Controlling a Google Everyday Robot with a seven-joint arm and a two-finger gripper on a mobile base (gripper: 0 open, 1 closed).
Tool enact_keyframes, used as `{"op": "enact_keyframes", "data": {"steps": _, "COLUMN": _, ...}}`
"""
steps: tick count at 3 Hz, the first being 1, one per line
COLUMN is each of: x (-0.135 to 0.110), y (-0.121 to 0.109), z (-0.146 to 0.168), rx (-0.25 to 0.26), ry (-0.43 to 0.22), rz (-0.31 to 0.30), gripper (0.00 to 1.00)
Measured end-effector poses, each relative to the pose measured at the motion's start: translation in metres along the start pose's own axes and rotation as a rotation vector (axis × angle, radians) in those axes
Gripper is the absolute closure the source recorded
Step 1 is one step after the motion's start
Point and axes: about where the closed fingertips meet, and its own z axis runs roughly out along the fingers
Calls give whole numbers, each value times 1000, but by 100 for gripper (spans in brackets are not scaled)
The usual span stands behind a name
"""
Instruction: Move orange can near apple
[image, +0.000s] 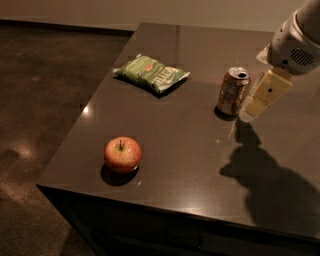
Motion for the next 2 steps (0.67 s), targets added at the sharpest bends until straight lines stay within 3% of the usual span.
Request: {"op": "enact_keyframes", "data": {"steps": 2, "x": -11, "y": -45, "z": 31, "rx": 25, "ry": -108, "rz": 103, "gripper": 0}}
